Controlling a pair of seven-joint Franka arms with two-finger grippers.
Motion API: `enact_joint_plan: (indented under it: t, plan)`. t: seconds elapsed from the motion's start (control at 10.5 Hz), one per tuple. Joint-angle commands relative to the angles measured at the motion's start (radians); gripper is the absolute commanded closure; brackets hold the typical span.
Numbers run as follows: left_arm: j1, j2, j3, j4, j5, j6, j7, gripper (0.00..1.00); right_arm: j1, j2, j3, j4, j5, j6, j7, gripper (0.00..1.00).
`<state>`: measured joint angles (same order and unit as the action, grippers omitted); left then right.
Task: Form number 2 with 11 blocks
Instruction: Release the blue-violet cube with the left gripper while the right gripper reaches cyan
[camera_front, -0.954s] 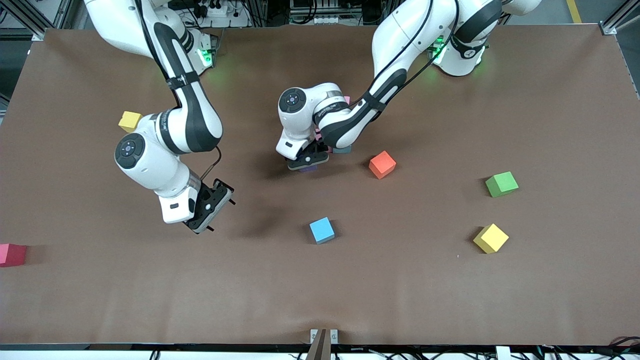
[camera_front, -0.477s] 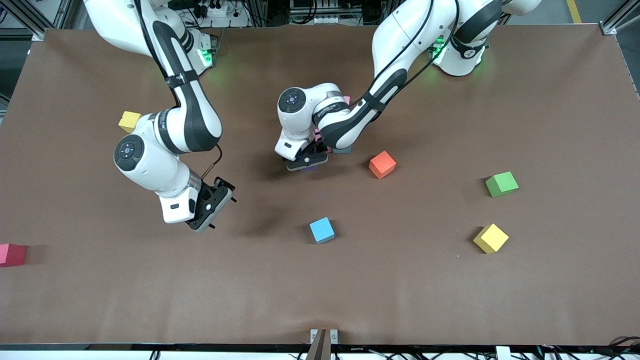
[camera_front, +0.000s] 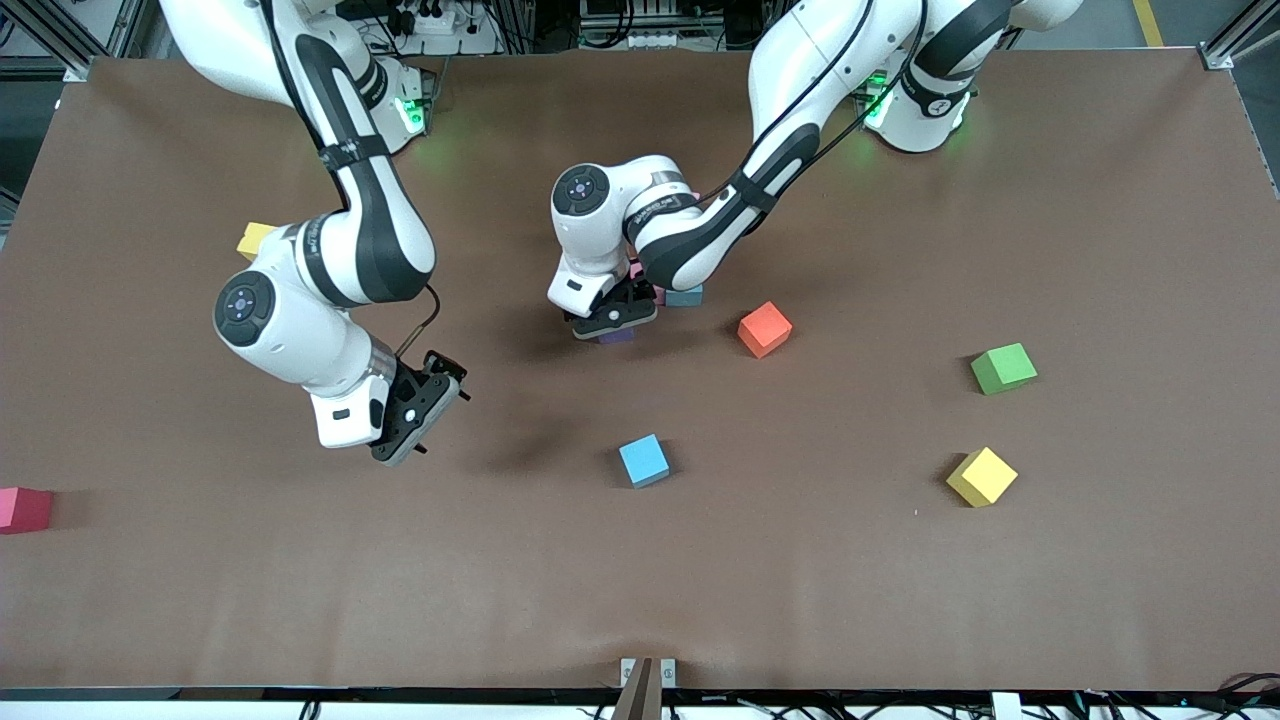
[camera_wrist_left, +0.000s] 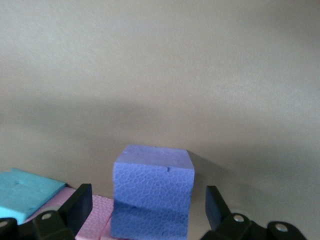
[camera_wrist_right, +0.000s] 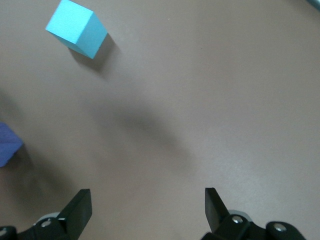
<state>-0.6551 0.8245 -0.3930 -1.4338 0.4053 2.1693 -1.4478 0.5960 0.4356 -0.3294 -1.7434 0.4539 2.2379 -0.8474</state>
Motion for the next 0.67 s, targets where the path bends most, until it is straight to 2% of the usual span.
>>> enact_joint_plan:
  t: [0.0,0.29,0.57]
  plan:
    - [0.005,-0.065,0.008,-0.008,-0.014,-0.057,-0.032,0.0,-0.015,-0.015,0.004,0.016,0.002,-0.04,0.021,0.0]
    - [0.073,-0.11,0.008,-0.011,-0.016,-0.097,-0.046,0.0,-0.008,-0.031,0.006,0.018,0.003,-0.086,0.07,0.0]
    - [0.243,-0.145,0.006,-0.016,-0.014,-0.121,-0.042,0.0,0.002,-0.032,0.006,0.042,-0.018,-0.084,0.073,0.0]
